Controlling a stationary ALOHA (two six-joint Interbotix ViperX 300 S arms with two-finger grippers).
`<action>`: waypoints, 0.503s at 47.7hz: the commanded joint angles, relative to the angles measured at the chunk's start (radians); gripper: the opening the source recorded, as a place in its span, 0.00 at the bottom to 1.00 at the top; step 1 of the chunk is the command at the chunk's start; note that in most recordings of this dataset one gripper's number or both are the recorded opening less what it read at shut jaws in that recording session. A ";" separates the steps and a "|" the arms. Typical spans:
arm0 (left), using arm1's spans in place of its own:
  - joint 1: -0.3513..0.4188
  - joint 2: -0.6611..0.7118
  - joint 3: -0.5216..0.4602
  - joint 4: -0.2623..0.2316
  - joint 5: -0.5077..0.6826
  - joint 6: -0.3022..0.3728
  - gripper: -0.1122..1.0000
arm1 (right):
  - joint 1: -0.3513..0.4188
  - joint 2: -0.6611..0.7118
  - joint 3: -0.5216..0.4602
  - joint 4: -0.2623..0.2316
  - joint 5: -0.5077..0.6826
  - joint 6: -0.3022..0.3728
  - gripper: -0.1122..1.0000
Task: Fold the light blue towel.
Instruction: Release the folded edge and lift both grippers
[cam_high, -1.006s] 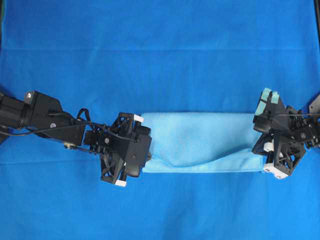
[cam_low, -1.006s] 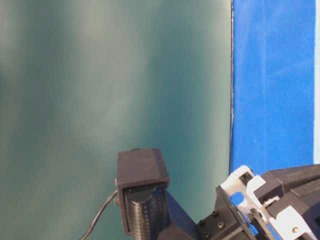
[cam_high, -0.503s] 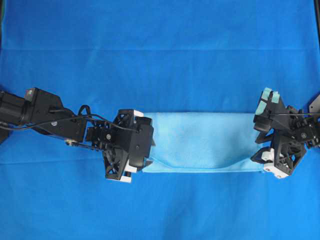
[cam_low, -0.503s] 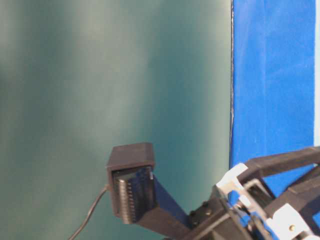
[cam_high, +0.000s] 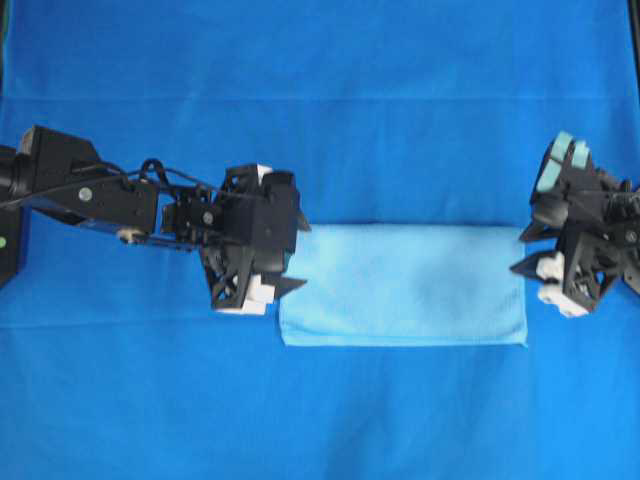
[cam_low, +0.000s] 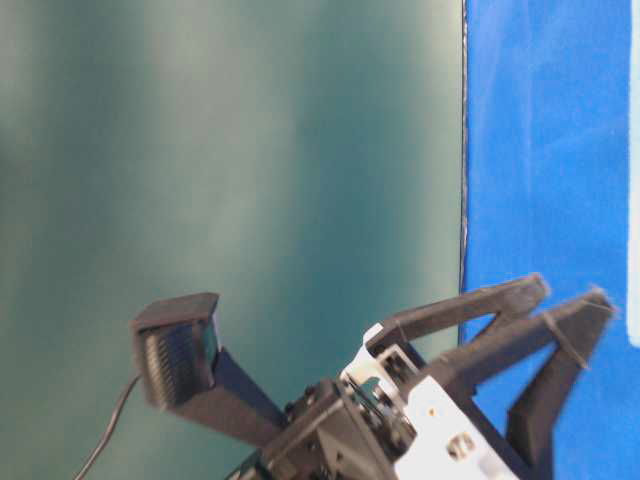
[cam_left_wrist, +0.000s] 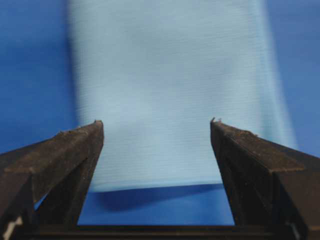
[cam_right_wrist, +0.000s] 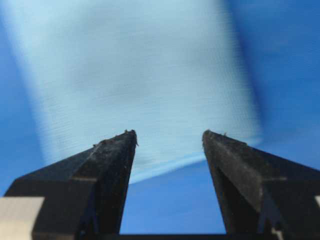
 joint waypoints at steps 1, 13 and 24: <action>0.025 -0.021 -0.009 0.002 -0.003 0.009 0.84 | -0.063 0.003 -0.008 -0.043 0.035 0.000 0.64; 0.058 0.043 -0.012 0.002 -0.008 0.018 0.82 | -0.112 0.067 -0.008 -0.089 0.023 0.000 0.64; 0.066 0.098 -0.015 0.003 -0.029 0.018 0.81 | -0.121 0.172 0.003 -0.092 -0.066 0.000 0.64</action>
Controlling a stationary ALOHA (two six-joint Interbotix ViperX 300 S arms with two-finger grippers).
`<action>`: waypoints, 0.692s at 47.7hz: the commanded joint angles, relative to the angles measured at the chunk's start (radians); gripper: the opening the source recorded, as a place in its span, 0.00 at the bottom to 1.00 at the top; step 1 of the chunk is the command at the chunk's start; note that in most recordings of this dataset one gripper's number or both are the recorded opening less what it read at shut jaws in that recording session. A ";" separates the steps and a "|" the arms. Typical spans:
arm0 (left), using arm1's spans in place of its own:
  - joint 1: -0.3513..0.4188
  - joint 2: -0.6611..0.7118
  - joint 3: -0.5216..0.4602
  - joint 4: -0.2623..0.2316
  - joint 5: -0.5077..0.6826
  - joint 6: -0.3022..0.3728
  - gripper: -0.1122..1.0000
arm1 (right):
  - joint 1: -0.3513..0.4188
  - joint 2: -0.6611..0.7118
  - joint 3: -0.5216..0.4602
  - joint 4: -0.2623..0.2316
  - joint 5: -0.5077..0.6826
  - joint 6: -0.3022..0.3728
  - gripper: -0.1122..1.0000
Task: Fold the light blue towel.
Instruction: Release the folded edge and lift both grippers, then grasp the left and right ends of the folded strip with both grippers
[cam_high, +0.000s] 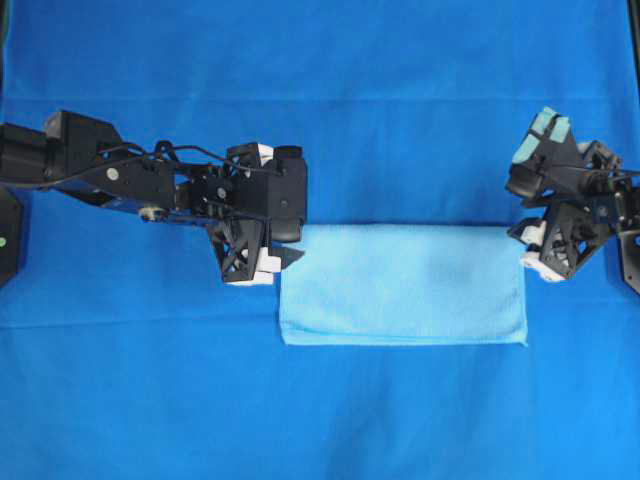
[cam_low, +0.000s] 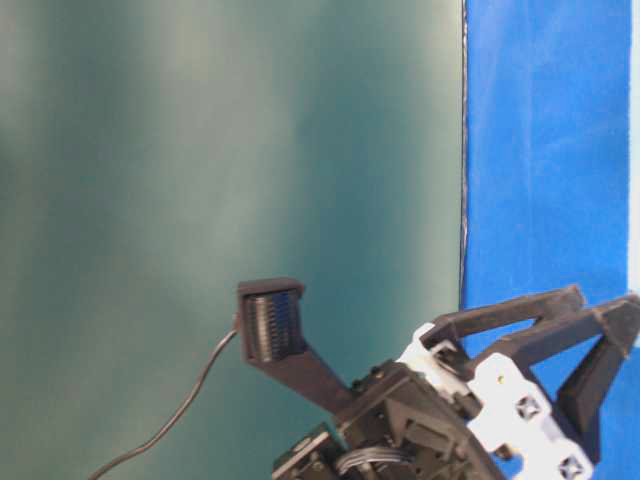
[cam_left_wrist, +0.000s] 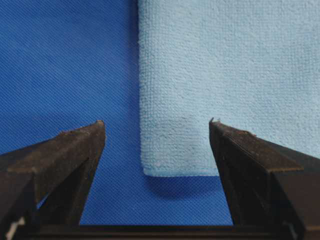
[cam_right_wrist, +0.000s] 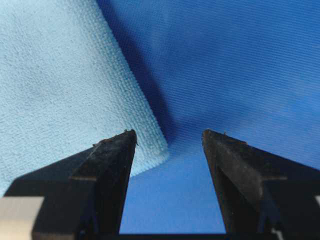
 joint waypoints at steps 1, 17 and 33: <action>0.009 0.006 -0.015 0.002 -0.017 0.002 0.81 | -0.015 0.035 0.000 -0.005 -0.038 0.000 0.64; 0.028 0.084 -0.015 0.002 -0.049 -0.003 0.80 | -0.060 0.123 0.031 -0.005 -0.149 0.000 0.63; 0.012 0.084 -0.025 0.002 -0.018 -0.011 0.54 | -0.054 0.143 0.025 0.005 -0.172 0.000 0.55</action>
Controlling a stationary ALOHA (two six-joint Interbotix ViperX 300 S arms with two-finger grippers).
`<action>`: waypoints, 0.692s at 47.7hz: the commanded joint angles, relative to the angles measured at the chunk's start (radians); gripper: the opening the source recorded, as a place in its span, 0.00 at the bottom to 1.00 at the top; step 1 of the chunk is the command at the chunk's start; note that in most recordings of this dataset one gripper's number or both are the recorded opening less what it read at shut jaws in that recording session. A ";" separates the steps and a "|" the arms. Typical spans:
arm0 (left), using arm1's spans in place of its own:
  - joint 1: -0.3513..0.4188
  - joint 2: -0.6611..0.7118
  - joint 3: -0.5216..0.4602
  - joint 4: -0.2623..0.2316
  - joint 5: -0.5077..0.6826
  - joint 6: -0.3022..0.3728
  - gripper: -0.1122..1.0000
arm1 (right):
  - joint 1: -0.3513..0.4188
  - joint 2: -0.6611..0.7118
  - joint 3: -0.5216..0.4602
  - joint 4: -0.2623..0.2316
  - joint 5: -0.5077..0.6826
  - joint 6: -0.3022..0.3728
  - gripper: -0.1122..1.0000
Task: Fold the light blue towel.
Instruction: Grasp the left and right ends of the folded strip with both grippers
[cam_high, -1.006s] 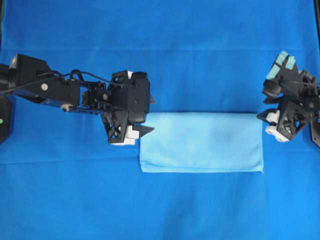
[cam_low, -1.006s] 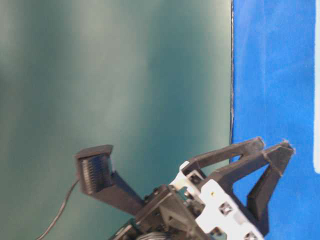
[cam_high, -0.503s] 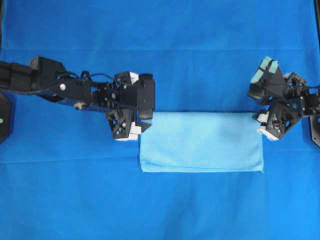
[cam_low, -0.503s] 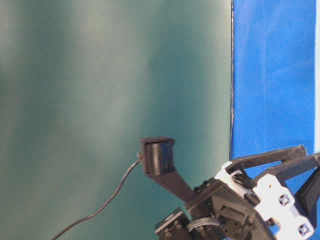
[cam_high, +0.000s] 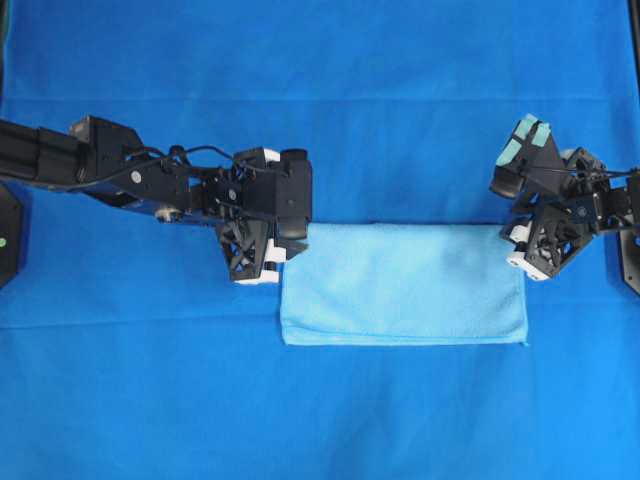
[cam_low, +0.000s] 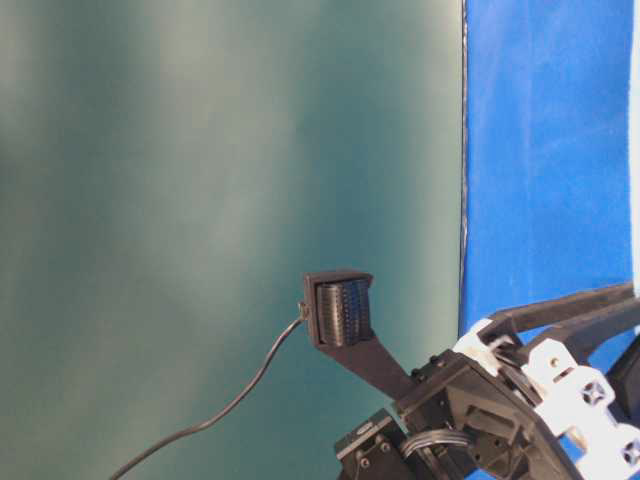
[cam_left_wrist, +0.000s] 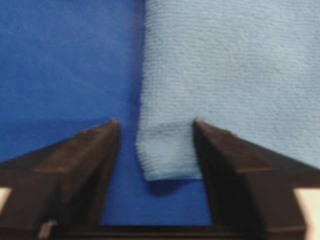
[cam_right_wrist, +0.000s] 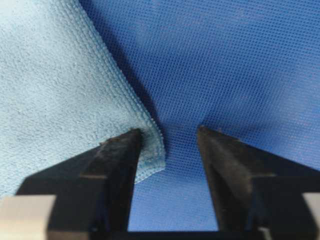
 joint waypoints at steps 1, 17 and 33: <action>-0.005 -0.006 -0.020 0.002 0.026 -0.002 0.50 | 0.006 0.003 -0.011 0.003 -0.005 0.002 0.52; -0.012 -0.003 -0.055 0.002 0.132 -0.009 0.12 | 0.026 -0.002 -0.012 0.003 -0.005 0.002 0.12; -0.012 -0.101 -0.106 0.002 0.262 -0.008 0.12 | 0.028 -0.138 -0.061 0.005 0.110 -0.006 0.12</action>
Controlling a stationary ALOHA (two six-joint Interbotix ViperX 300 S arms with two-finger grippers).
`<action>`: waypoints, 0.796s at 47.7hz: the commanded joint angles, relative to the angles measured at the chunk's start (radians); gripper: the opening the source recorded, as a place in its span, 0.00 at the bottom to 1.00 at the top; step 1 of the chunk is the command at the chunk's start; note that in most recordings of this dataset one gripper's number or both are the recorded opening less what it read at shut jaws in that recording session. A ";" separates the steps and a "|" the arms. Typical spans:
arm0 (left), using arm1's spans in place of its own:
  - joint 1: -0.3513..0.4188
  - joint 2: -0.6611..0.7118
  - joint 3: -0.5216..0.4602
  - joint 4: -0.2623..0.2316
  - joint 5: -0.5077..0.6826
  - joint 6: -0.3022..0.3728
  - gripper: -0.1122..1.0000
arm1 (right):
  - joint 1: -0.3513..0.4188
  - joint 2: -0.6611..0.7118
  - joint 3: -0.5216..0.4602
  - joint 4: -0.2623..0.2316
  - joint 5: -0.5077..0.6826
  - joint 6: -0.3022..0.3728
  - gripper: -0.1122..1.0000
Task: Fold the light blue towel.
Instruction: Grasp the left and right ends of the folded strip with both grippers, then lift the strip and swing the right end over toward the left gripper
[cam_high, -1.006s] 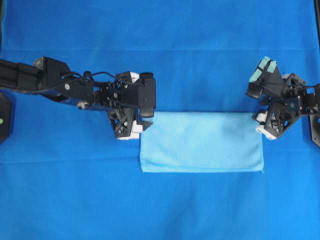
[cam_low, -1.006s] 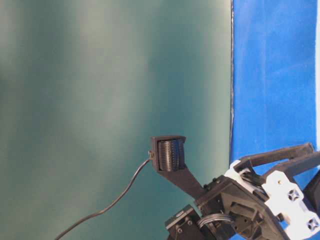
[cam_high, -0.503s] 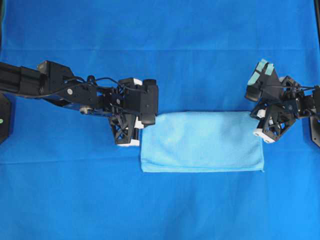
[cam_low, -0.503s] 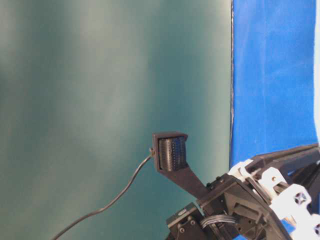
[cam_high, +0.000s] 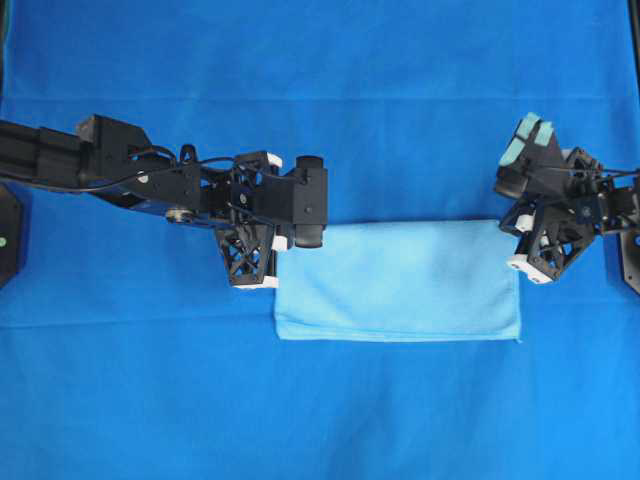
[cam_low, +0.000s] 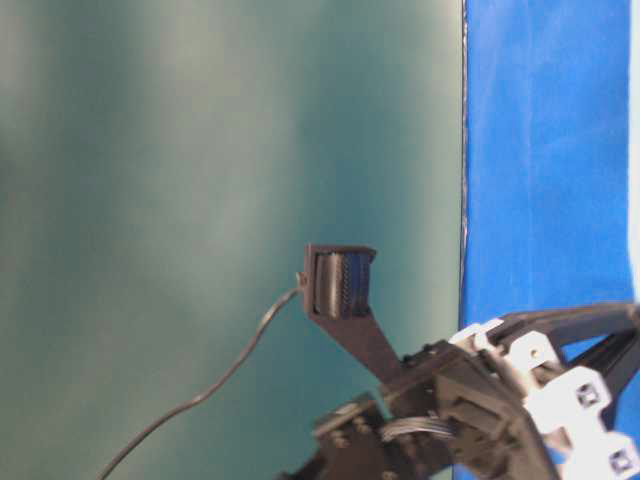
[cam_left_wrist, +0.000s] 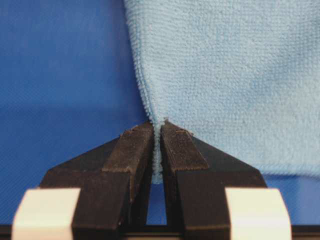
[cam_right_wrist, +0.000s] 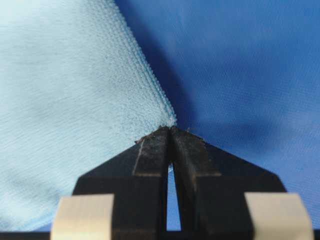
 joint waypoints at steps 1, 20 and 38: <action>0.002 -0.083 -0.040 0.002 0.052 0.000 0.12 | 0.005 -0.071 -0.040 0.000 0.064 -0.003 0.12; 0.003 -0.253 -0.120 0.003 0.232 0.014 0.12 | 0.072 -0.376 -0.150 -0.002 0.351 -0.005 0.12; 0.002 -0.301 -0.127 0.006 0.245 0.008 0.12 | 0.074 -0.408 -0.153 -0.057 0.371 0.003 0.12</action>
